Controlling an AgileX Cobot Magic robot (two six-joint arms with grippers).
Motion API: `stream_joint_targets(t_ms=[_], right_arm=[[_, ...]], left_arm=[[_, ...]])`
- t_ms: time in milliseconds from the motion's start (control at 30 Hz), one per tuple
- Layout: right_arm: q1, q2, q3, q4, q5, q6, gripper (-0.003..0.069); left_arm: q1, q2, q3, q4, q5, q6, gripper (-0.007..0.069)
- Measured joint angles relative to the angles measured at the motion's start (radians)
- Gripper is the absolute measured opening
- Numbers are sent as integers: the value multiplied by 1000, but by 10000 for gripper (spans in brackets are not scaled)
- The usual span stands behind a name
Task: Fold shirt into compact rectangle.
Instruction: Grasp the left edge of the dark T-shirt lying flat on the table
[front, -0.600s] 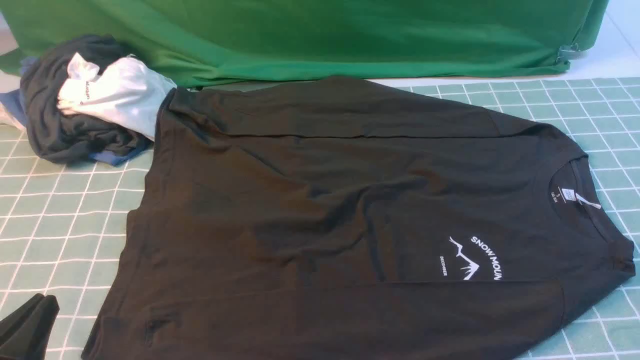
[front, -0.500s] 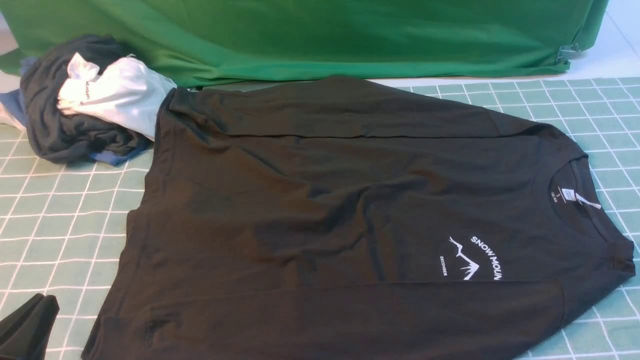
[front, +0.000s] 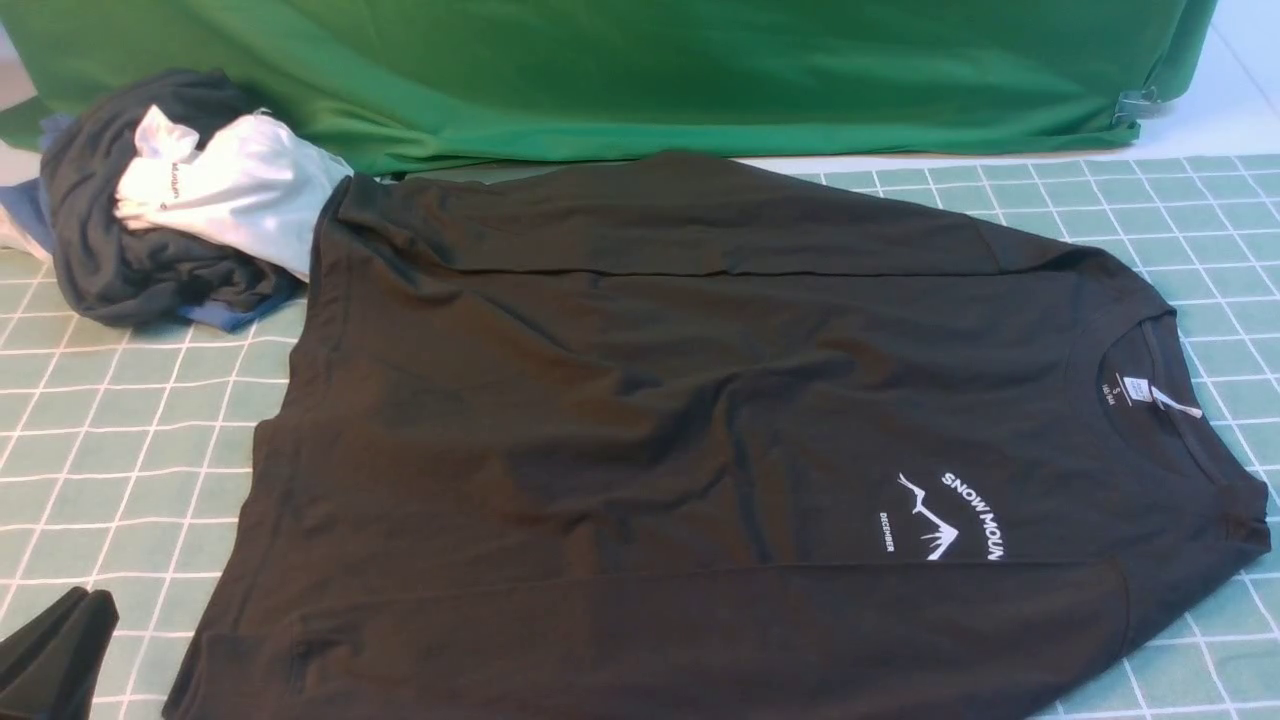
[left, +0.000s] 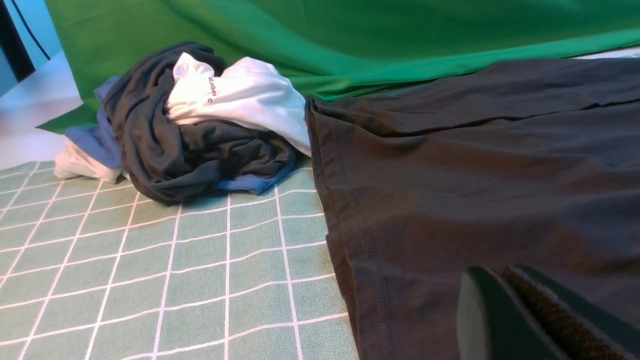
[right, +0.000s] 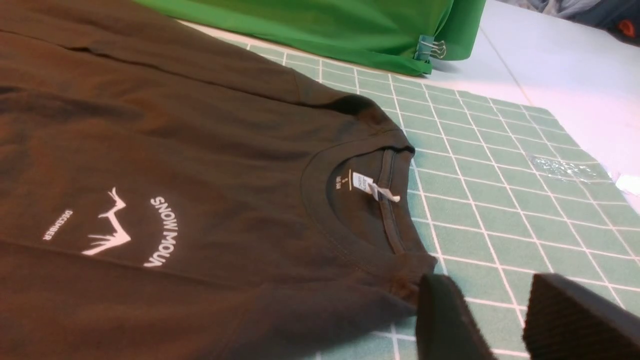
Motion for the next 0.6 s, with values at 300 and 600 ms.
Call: stream_joint_targets(t_ms=[300, 600], right_arm=[[0, 0, 0, 0, 0, 0, 245], [0, 0, 0, -27, -1, 0, 245]], left_arm=[[0, 0, 0, -256, -212, -72, 17], [0, 0, 0, -425, -690, -367, 17]])
